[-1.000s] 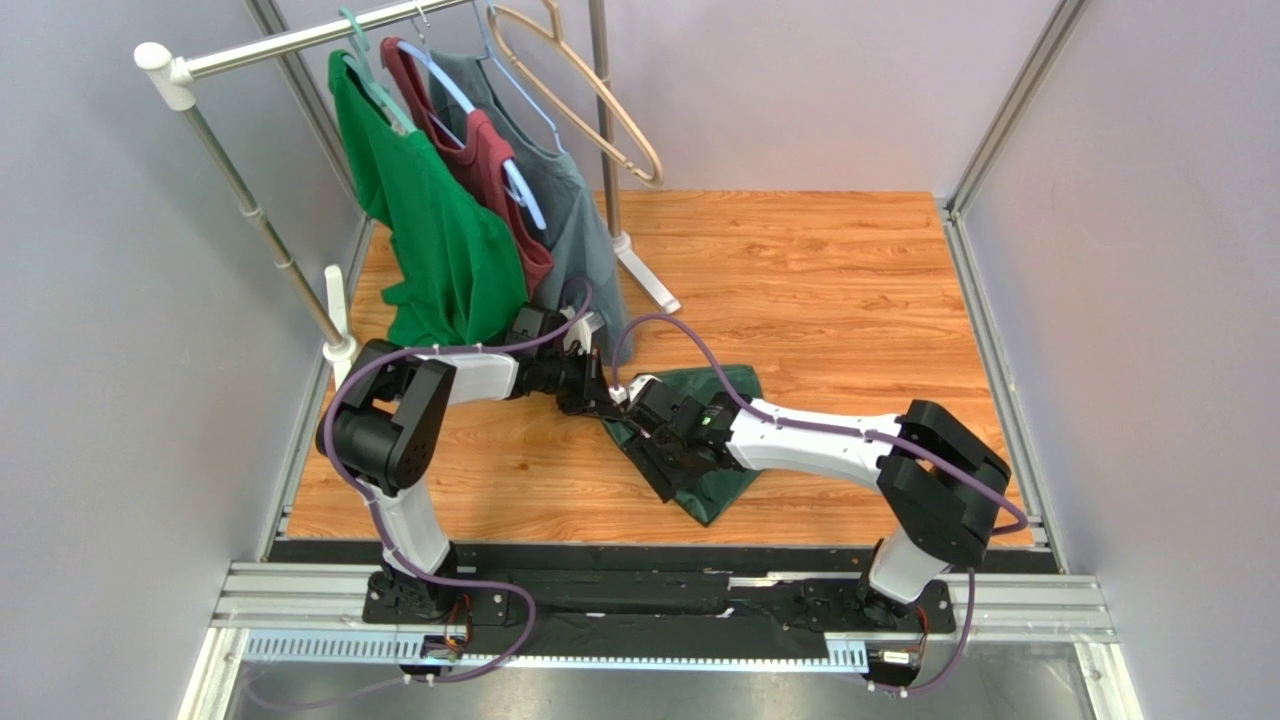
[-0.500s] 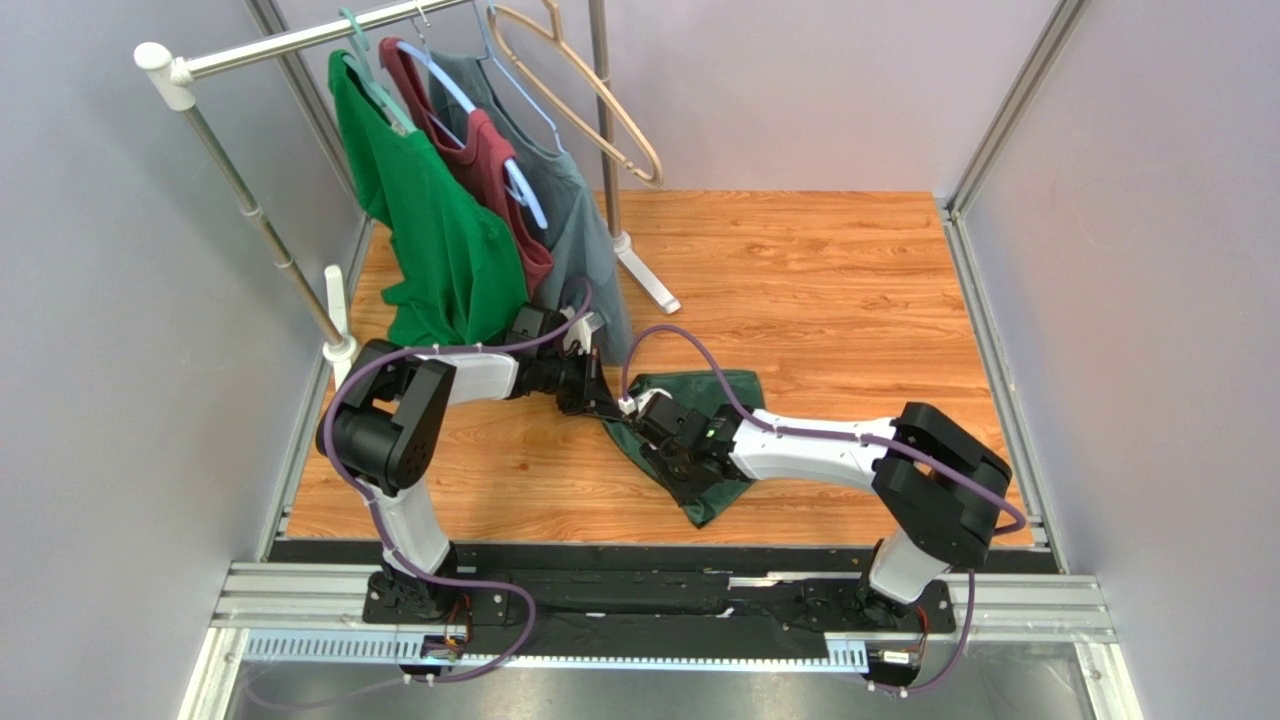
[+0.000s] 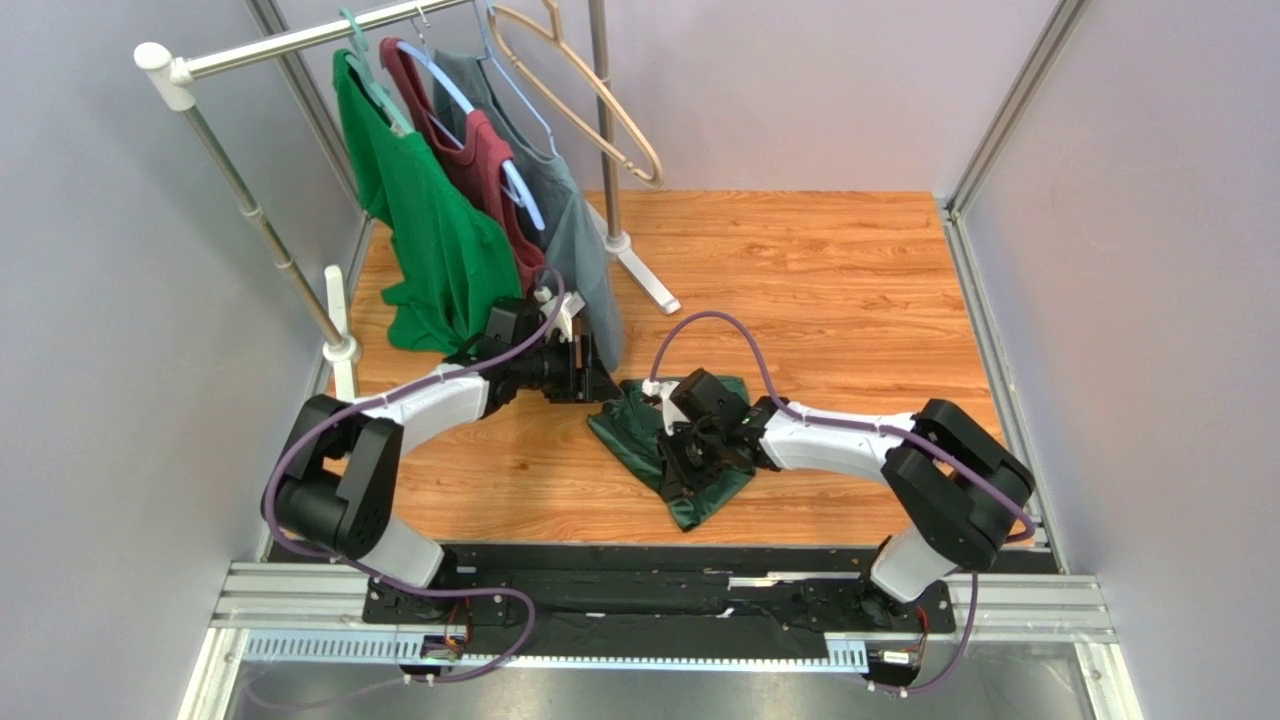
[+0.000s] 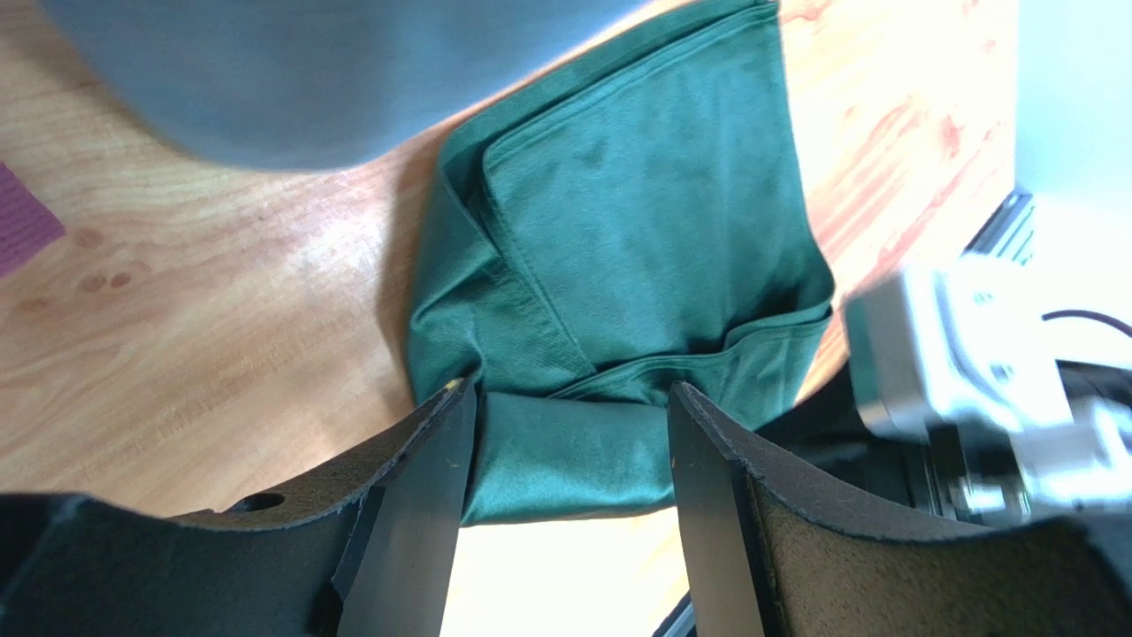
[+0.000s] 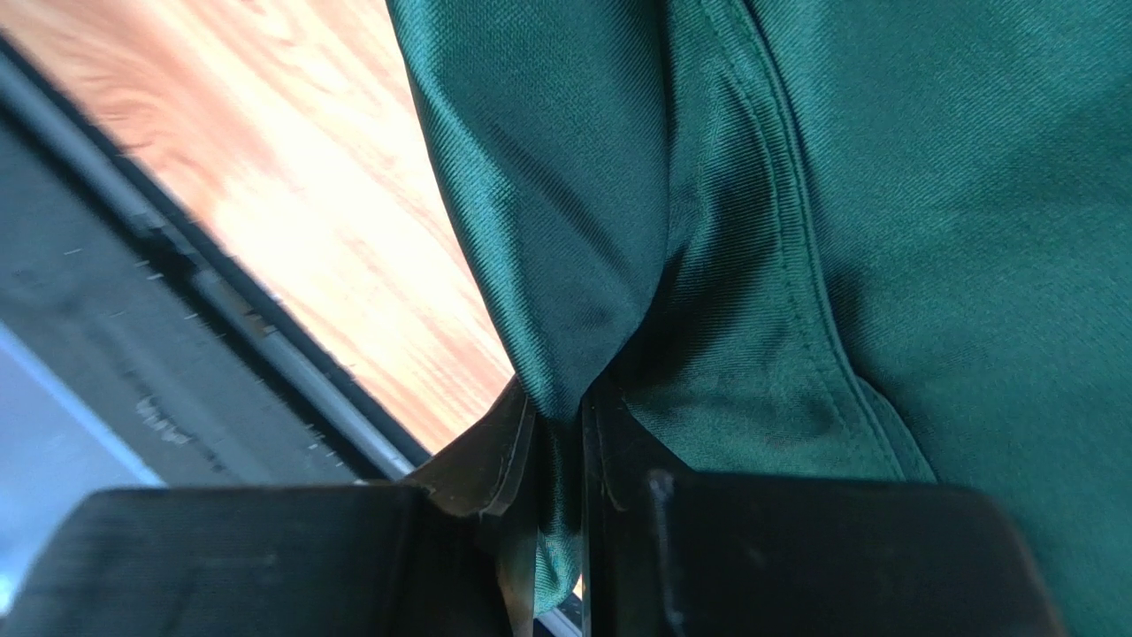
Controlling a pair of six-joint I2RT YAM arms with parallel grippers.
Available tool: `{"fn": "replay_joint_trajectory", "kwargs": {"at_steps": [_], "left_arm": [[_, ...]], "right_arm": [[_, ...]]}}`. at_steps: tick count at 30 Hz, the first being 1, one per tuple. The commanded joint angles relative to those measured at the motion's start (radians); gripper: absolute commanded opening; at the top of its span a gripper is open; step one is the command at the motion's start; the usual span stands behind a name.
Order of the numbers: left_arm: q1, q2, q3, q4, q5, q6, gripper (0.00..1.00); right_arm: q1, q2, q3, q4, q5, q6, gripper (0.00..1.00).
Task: Fold the napkin, place the utensils inside, and roll it up
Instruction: Roll the napkin with the utensil
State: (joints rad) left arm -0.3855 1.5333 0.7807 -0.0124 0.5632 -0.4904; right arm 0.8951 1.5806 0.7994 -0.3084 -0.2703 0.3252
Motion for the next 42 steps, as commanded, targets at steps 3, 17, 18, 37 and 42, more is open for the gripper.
{"fn": "replay_joint_trajectory", "kwargs": {"at_steps": [3, 17, 18, 37, 42], "left_arm": [[0.004, -0.084, -0.089, 0.06, -0.009, 0.032, 0.64], [0.004, -0.212, -0.256, 0.223, -0.095, 0.033, 0.64], [0.005, -0.254, -0.262, 0.218, -0.118, 0.039, 0.65], [-0.003, -0.315, -0.388, 0.365, -0.086, 0.11, 0.61], [-0.006, -0.201, -0.362, 0.449, -0.036, 0.096, 0.58]], "right_arm": [[-0.076, 0.044, -0.078, 0.107, -0.248, -0.021, 0.08], [-0.234, 0.17, -0.08, 0.209, -0.491, -0.025, 0.05], [-0.24, 0.173, -0.078, 0.206, -0.501, -0.026, 0.05], [-0.337, 0.305, -0.035, 0.198, -0.618, -0.049, 0.04], [-0.347, 0.32, -0.026, 0.196, -0.621, -0.048, 0.04]]}}
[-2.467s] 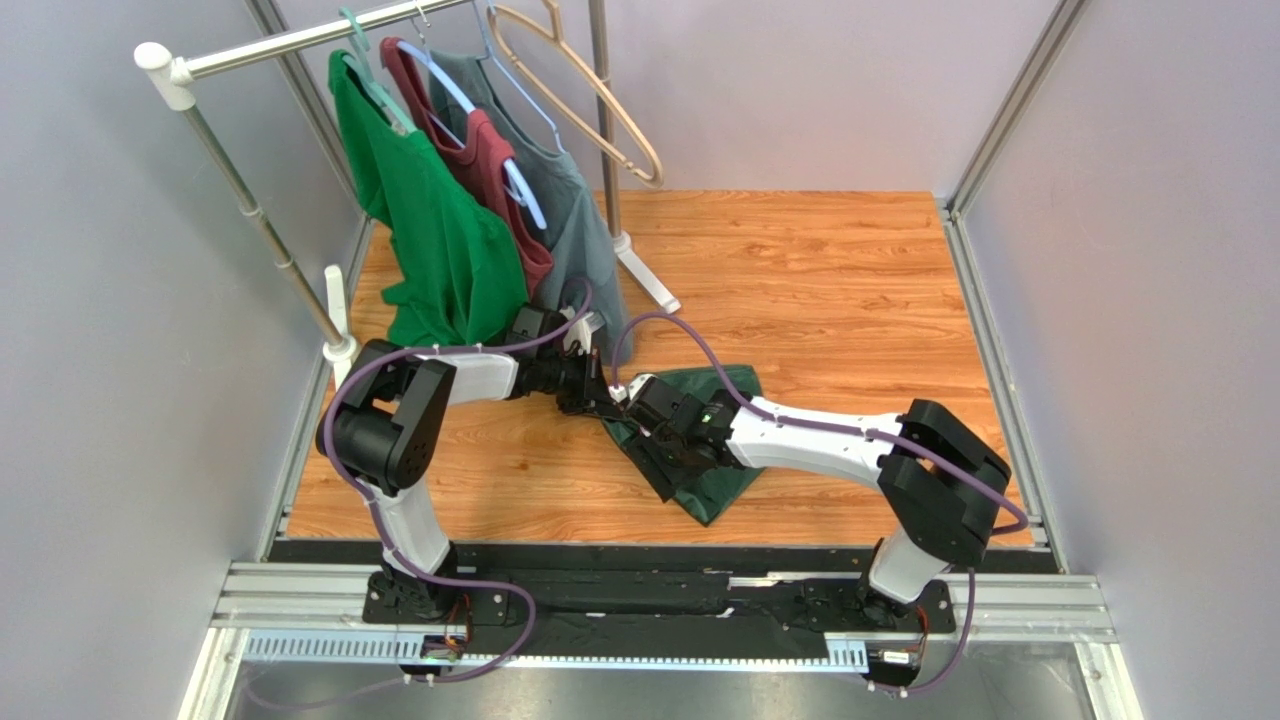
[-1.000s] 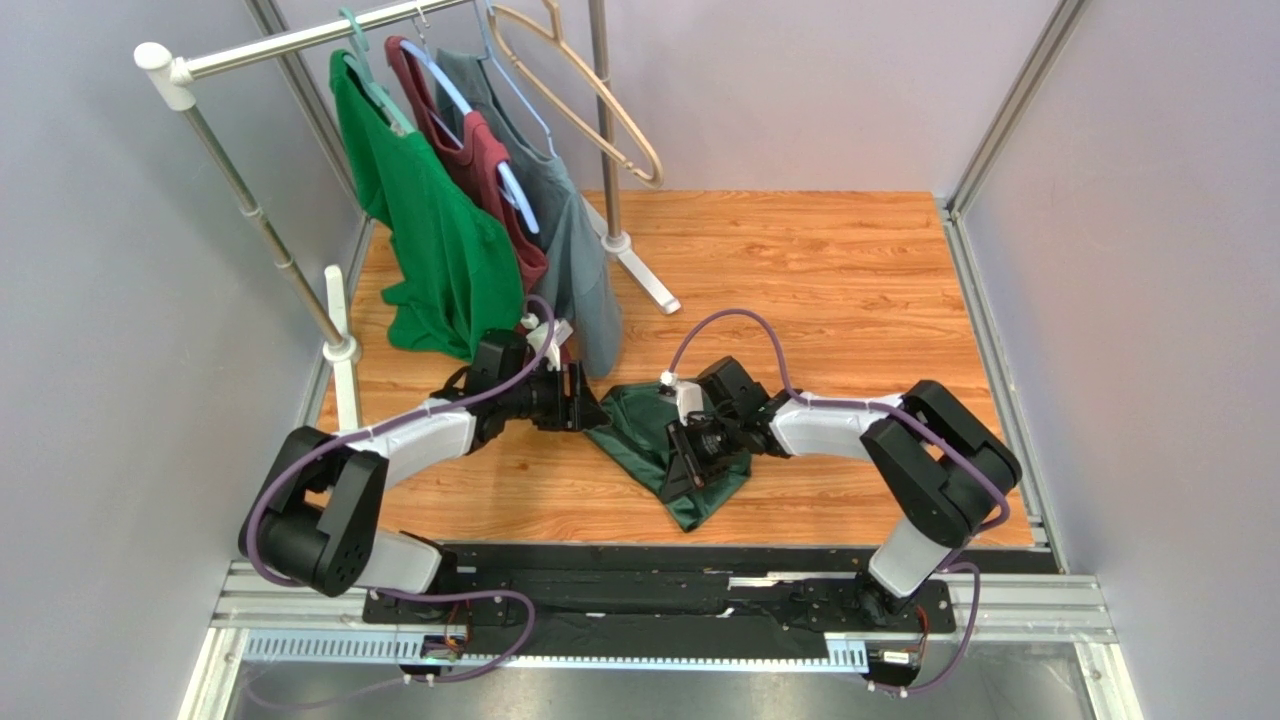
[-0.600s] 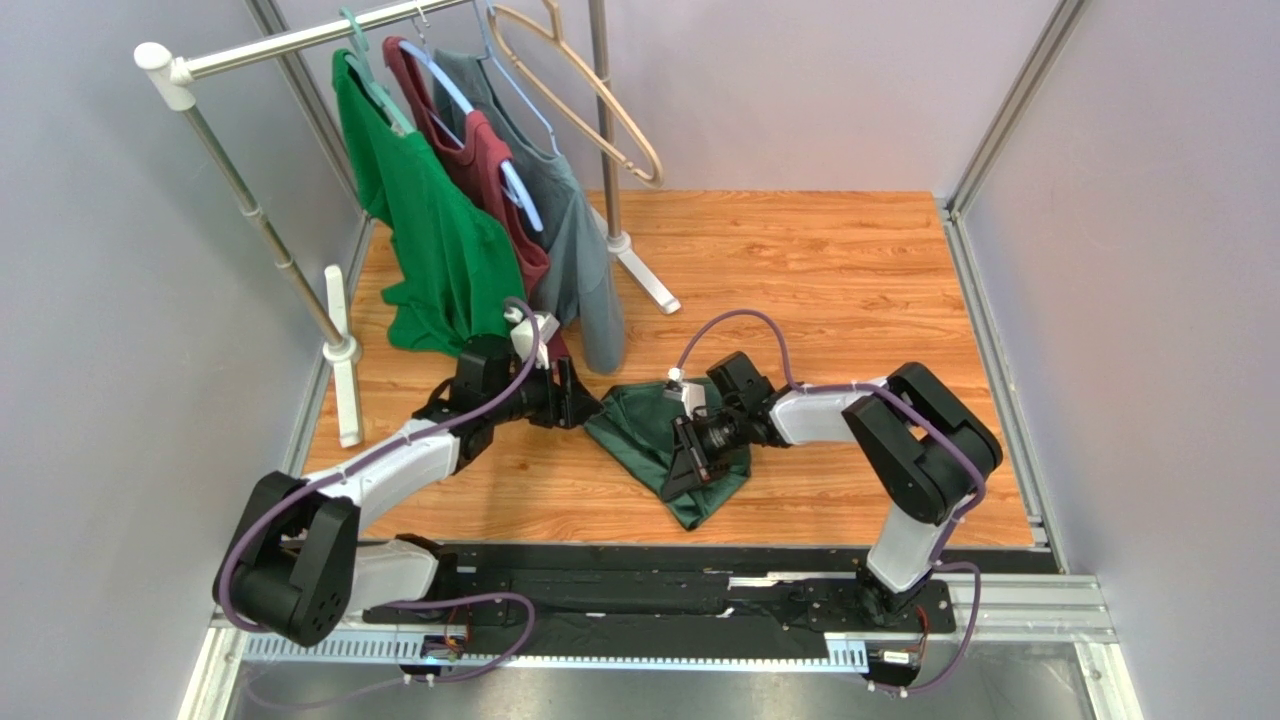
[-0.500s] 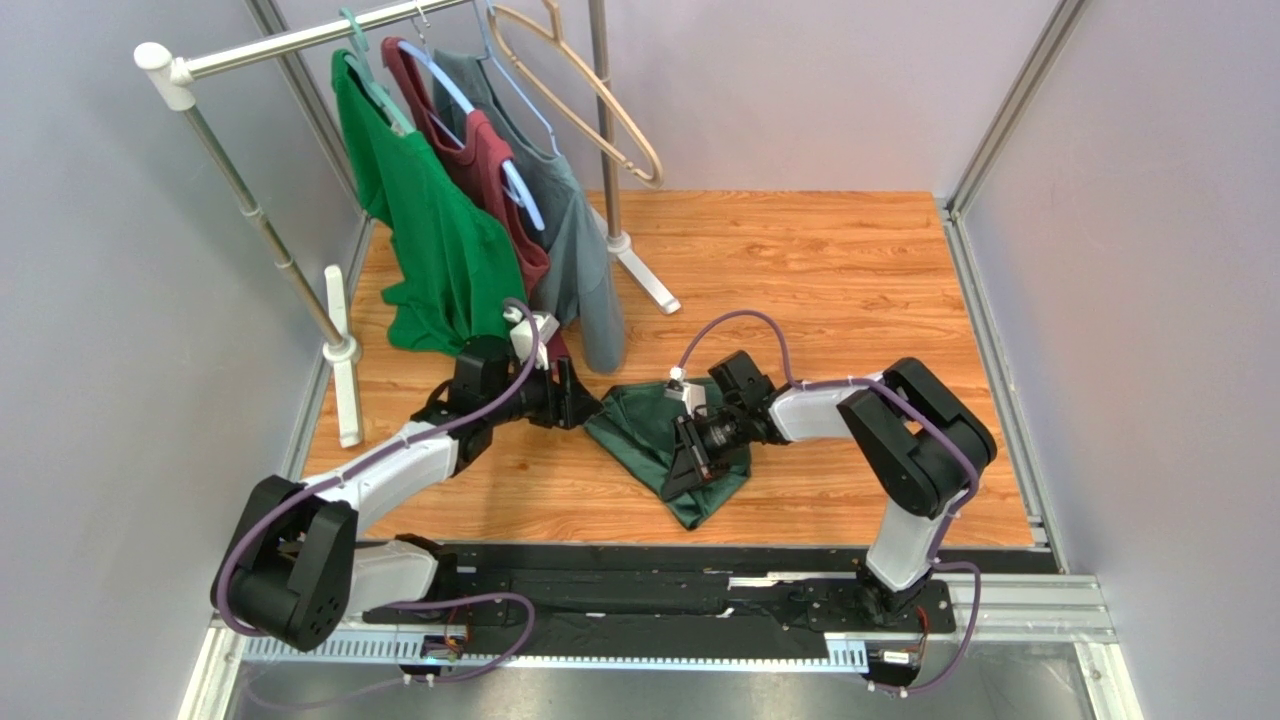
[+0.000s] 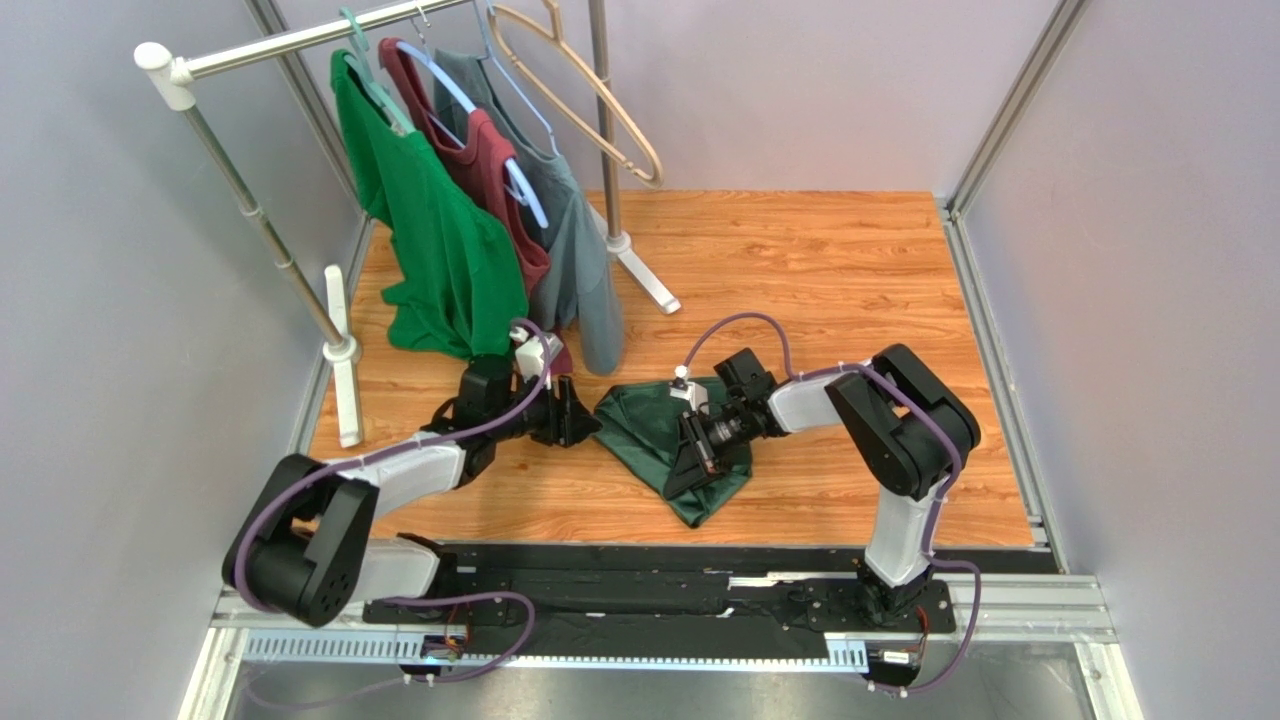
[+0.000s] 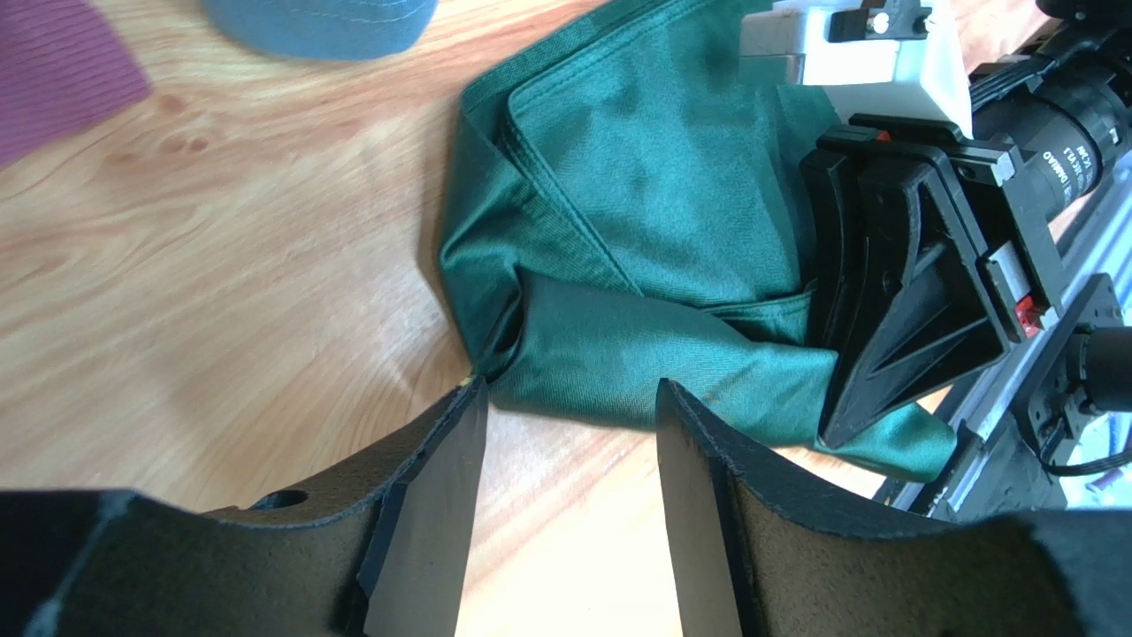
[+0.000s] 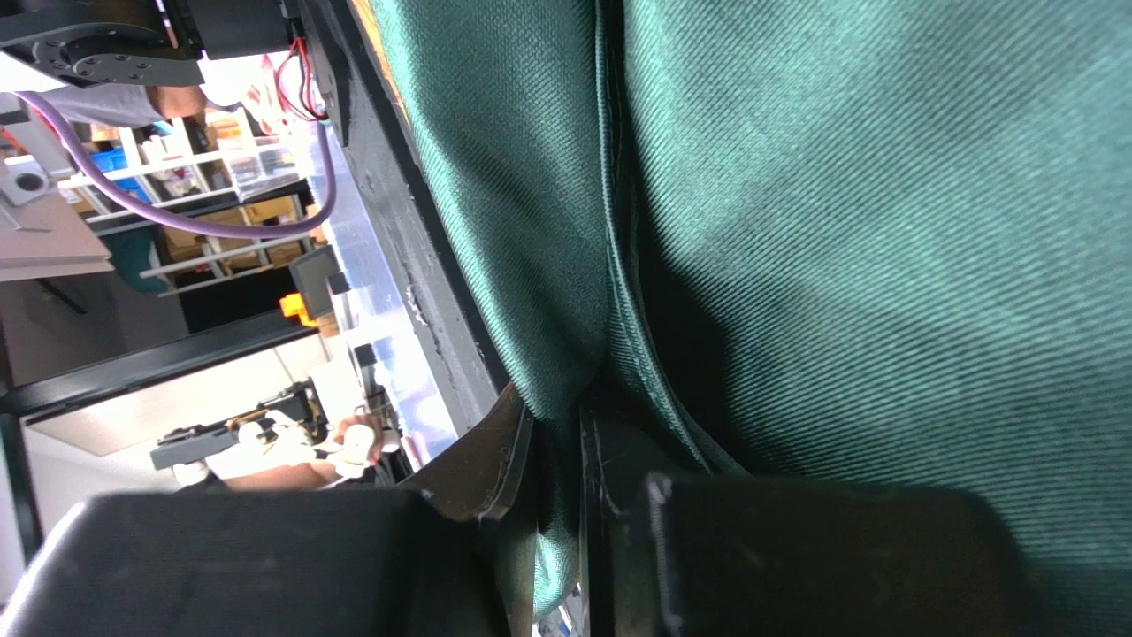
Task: Fold the napkin, place the utensils inside, and roll it up
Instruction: Roll the napkin with the utensil
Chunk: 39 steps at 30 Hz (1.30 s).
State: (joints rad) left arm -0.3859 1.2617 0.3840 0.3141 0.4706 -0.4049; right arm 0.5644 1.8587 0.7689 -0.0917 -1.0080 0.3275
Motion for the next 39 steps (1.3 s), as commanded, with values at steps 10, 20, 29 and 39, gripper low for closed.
{"fn": "replay_joint_trajectory", "kwargs": {"at_steps": [10, 20, 29, 39], "left_arm": [[-0.025, 0.206, 0.104, 0.181, 0.045, -0.008, 0.56], [-0.044, 0.286, 0.156, 0.166, 0.063, 0.0, 0.37], [-0.045, 0.317, 0.277, -0.088, 0.04, 0.046, 0.0], [-0.045, 0.398, 0.424, -0.341, 0.04, 0.1, 0.0]], "right_arm": [[-0.029, 0.079, 0.015, -0.031, 0.105, -0.058, 0.04], [-0.032, 0.088, 0.023, -0.04, 0.109, -0.059, 0.05], [-0.031, 0.019, 0.052, -0.108, 0.135, -0.067, 0.32], [-0.028, -0.137, 0.096, -0.229, 0.233, -0.059, 0.62]]}}
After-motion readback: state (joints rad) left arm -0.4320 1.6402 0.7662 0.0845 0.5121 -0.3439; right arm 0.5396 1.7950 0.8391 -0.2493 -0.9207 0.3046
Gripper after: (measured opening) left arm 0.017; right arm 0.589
